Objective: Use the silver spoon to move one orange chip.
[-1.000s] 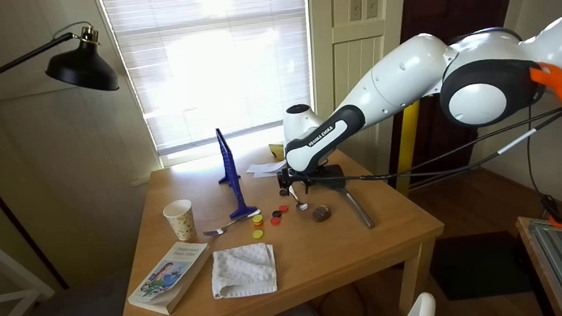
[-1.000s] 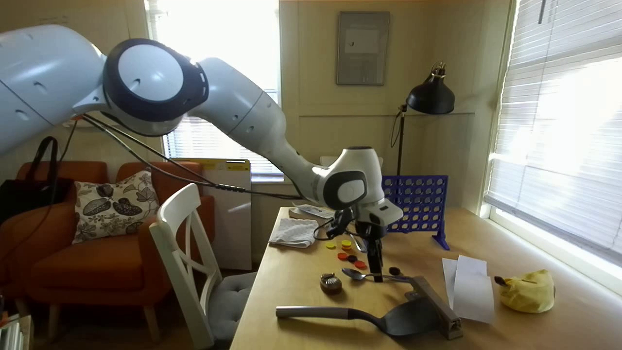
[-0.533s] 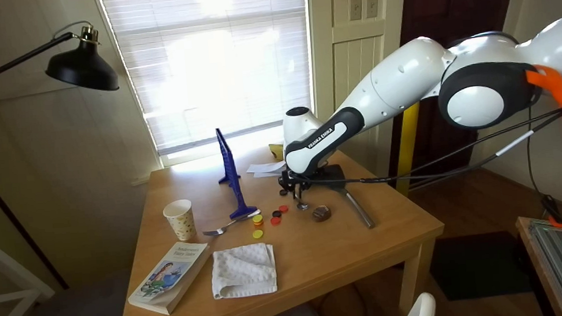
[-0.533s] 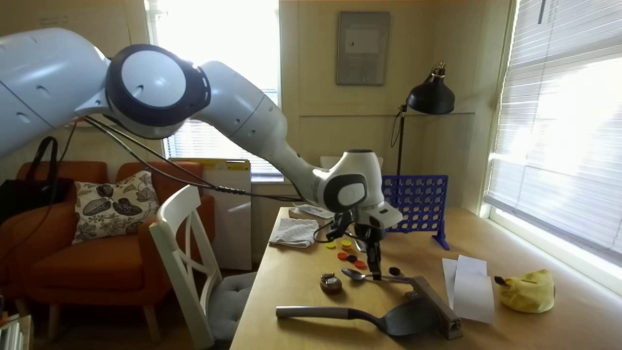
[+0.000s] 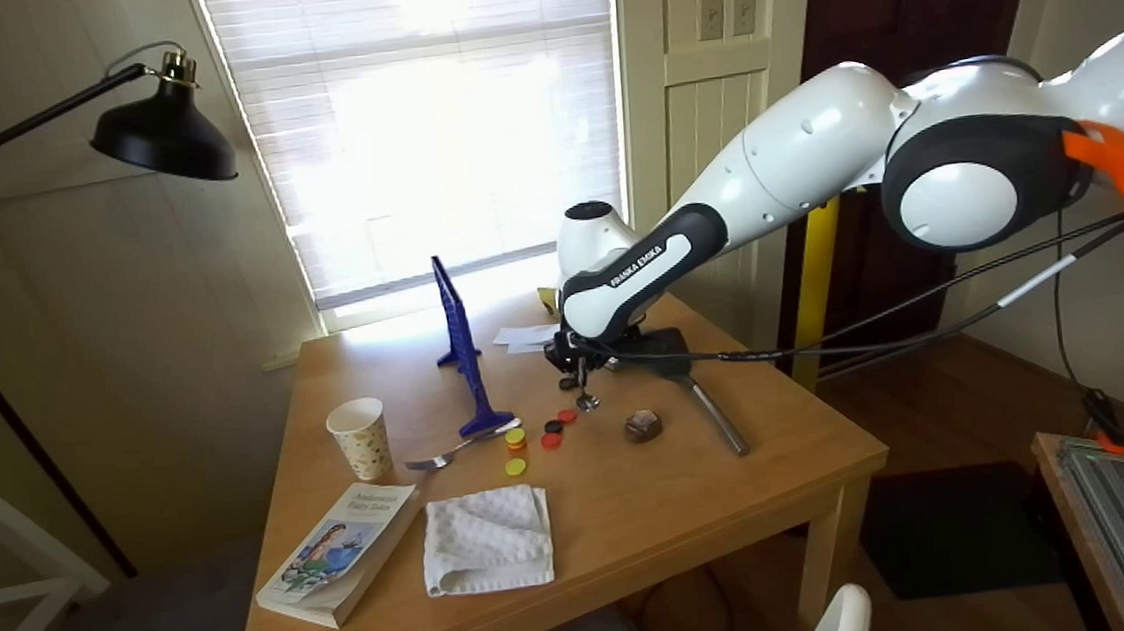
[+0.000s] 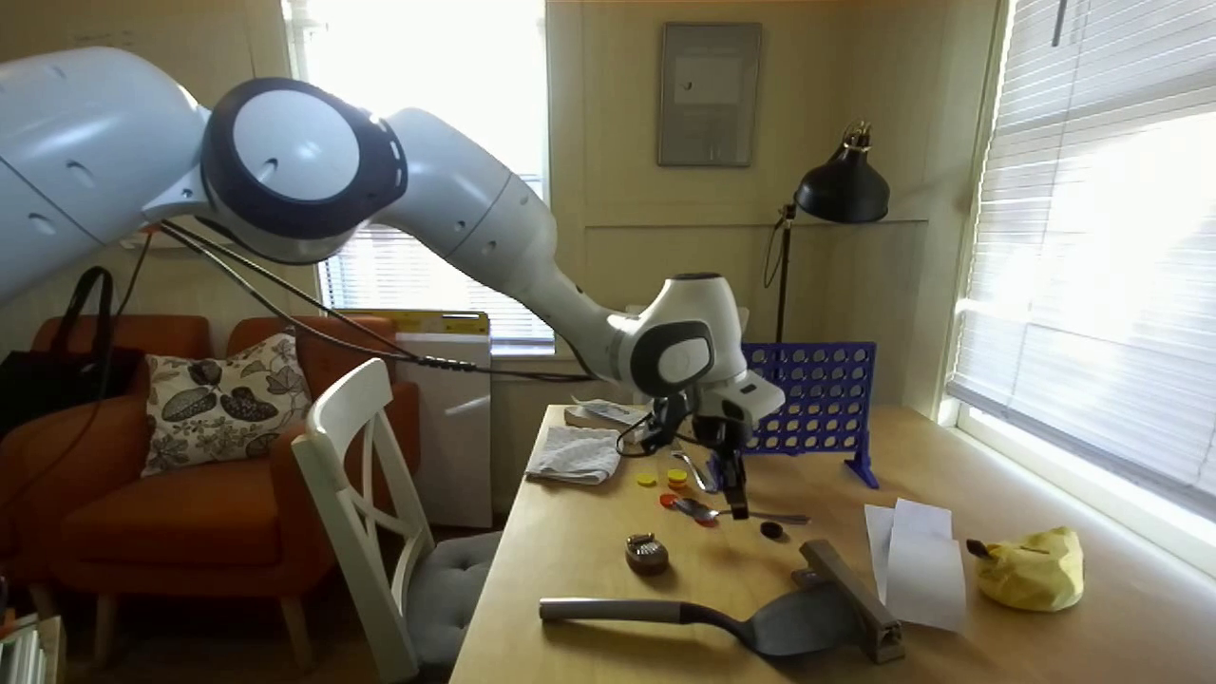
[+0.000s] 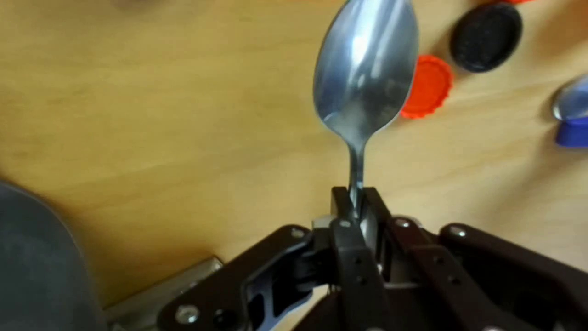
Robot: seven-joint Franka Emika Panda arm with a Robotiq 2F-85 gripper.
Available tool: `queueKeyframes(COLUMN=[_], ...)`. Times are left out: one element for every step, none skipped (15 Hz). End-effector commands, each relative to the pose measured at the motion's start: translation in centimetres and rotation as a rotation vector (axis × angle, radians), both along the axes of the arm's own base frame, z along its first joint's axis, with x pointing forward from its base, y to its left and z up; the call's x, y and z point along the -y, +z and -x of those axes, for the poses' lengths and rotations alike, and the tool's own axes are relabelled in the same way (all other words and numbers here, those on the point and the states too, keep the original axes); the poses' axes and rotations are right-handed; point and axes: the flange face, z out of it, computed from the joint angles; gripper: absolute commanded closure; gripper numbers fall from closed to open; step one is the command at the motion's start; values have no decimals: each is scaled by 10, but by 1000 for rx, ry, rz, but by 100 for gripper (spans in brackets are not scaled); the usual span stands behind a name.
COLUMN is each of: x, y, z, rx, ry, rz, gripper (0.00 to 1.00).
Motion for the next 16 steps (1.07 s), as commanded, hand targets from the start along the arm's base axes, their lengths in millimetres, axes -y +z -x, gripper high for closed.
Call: queueKeyframes(x=[-17, -22, -26, -27, -26, -24, -20, -15, -9, -8, -8, -8, -9, -10, -12, -12], y=[42, 48, 50, 48, 45, 43, 37, 33, 26, 18, 12, 6, 1, -5, -8, -11], z=[-12, -16, -19, -22, -24, -23, -21, -19, -13, -9, -5, -1, 3, 5, 8, 9], rx=[120, 176, 241, 296, 353, 408, 457, 507, 520, 538, 538, 545, 544, 547, 551, 558], ry=[71, 88, 102, 105, 107, 107, 108, 103, 101, 108, 123, 132, 143, 153, 159, 165], rz=[63, 78, 110, 138, 163, 189, 221, 248, 251, 264, 272, 280, 277, 278, 280, 285], gripper=[98, 98, 98, 98, 98, 98, 98, 98, 98, 98, 98, 98, 98, 98, 98, 98])
